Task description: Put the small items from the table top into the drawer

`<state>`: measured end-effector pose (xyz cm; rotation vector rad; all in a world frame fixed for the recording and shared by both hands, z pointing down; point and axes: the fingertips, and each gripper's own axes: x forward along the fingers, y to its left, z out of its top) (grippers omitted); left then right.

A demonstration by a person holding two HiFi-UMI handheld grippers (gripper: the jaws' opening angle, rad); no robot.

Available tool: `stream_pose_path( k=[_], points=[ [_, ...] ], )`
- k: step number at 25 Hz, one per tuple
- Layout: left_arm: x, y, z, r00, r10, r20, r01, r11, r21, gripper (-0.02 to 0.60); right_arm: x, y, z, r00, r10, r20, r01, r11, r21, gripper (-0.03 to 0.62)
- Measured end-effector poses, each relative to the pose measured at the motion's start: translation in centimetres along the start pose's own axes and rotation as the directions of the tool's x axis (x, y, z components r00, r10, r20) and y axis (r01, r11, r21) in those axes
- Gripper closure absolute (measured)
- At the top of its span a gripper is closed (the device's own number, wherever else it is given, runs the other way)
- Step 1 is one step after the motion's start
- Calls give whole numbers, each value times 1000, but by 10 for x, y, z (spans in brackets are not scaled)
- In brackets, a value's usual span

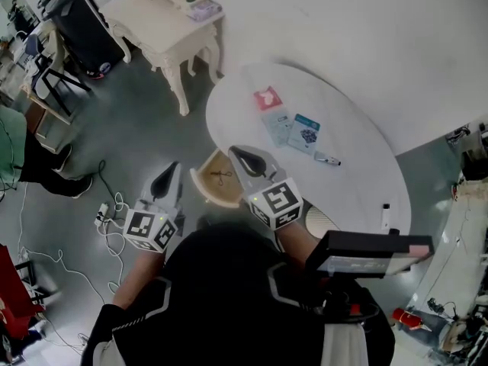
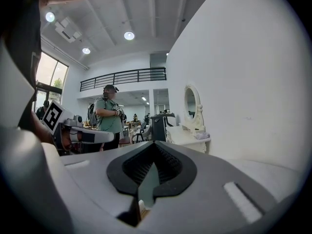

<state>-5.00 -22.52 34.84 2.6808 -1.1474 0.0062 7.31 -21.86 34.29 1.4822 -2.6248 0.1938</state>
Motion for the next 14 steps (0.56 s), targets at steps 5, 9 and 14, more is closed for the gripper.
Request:
stream_pose_path(
  k=[5,9,14],
  points=[
    [1,-4,0,1000,-18,-3,18,1000,6,581,1,-4,-2,1000,-9,-10,9,1000,20,594],
    [0,-5,2,1000,-23,-3,23,1000,7,581,0,-3,1,1000,-13,-3,13,1000,7,594],
    [-2,-6,5,1000,-21,7,21,1000,12,581,0,-1,3,1000,-8,8,8,1000,6,594]
  ],
)
